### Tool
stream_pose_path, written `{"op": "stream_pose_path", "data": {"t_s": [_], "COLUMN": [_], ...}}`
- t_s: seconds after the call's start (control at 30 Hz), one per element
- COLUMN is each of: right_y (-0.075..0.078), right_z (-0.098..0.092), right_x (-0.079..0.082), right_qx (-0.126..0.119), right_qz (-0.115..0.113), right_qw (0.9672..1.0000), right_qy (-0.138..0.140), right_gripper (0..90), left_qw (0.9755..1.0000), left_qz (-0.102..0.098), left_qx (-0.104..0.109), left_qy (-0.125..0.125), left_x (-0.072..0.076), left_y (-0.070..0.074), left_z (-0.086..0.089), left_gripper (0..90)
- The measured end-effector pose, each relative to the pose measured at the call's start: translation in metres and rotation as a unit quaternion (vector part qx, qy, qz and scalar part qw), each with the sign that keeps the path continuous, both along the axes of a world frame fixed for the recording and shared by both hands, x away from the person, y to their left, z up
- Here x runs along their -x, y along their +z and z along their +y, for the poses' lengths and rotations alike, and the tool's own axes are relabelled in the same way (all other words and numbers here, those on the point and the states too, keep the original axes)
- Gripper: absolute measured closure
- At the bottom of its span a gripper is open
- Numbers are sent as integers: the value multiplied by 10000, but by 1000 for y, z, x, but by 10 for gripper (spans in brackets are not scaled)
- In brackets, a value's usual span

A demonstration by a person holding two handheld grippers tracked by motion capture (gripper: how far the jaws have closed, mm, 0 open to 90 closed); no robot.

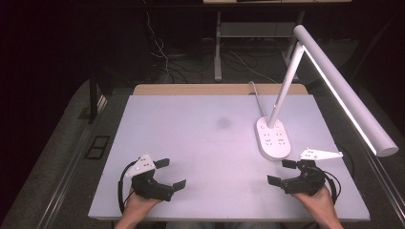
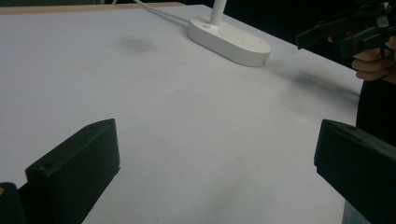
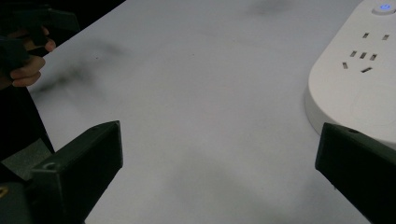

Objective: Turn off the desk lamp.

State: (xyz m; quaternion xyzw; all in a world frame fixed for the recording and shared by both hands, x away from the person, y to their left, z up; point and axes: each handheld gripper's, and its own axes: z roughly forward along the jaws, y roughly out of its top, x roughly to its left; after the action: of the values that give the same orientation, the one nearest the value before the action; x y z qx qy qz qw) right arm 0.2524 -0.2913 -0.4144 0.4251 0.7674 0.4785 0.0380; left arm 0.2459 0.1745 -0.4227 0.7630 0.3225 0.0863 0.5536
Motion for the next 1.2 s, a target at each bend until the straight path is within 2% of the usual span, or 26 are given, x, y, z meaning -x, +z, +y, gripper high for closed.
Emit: {"op": "stream_pose_path", "data": {"t_s": [0.27,0.53,1.2], "right_y": [1,4,25], "right_z": [-2,-5,-4], "right_x": [0,-1,-18], "right_qx": [68,18,173], "right_qz": [42,171,101], "right_qw": [10000,9999,9997], "right_qy": [0,-18,127], "right_gripper": [8,8,8], "left_qw": [10000,10000,9999], "left_qz": [2,3,9], "left_qx": [16,10,17], "left_qy": [70,81,100], "left_x": [1,2,2], "left_y": [1,0,0], "left_z": [3,2,3], "left_gripper": [0,0,0]}}
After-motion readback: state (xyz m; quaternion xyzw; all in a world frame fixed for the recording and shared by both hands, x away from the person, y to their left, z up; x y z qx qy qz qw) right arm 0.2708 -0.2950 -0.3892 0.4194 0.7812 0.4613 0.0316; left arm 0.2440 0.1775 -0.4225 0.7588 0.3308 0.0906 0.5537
